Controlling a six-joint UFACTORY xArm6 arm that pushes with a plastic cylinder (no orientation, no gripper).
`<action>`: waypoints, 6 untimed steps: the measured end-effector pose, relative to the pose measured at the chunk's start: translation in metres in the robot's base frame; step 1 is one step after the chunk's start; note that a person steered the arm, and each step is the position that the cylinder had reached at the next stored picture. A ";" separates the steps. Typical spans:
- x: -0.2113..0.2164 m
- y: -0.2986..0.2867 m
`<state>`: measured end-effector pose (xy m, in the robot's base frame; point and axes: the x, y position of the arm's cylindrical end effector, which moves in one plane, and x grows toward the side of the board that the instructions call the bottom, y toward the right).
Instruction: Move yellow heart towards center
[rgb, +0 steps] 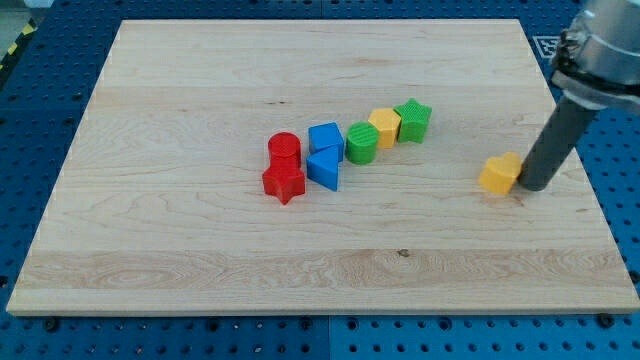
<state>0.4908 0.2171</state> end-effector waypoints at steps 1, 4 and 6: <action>0.002 -0.035; 0.013 -0.015; 0.007 -0.044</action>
